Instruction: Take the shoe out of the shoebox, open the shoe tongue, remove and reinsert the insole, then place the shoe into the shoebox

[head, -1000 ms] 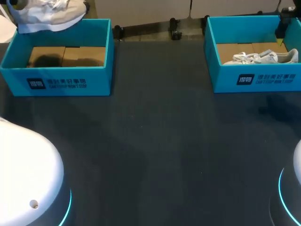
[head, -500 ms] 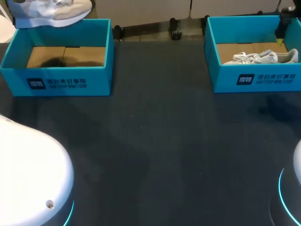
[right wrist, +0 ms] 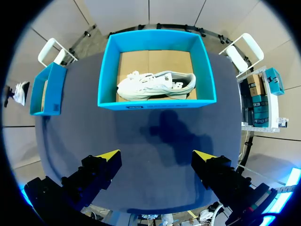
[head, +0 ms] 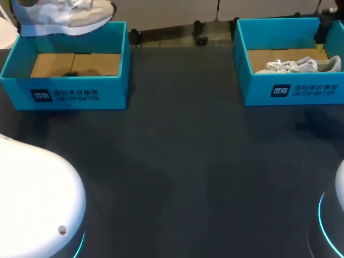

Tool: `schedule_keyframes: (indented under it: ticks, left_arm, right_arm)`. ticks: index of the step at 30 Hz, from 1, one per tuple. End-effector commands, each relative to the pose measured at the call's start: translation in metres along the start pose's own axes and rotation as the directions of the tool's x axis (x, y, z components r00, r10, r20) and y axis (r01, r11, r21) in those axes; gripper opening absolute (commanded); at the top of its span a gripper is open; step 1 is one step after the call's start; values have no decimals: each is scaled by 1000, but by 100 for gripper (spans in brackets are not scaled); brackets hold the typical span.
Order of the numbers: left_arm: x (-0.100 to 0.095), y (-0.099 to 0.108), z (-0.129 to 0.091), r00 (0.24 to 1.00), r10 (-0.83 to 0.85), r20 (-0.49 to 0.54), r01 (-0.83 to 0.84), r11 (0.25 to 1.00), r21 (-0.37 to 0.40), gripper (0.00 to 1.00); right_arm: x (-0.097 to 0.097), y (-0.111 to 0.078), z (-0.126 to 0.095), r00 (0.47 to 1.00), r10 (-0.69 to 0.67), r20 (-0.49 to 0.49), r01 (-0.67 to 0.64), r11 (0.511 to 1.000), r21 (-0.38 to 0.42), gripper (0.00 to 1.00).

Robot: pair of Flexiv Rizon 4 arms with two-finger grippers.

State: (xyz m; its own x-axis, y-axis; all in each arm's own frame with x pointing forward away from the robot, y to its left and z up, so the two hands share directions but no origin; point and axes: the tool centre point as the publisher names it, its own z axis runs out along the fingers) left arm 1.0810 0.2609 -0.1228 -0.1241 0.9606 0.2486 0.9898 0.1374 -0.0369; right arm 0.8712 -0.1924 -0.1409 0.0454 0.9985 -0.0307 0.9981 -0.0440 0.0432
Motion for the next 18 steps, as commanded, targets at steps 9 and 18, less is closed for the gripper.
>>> schedule_keyframes:
  ticks: [9,18]
  left_arm:
    - [-29,-53,2,1000,21,-7,-21,997,-70,0]
    - [-49,-86,-2,999,14,-31,-17,997,-74,0]
  right_arm:
    - [0,0,0,1000,0,1,0,1000,1,100]
    - [0,0,0,1000,0,1,0,1000,1,100]
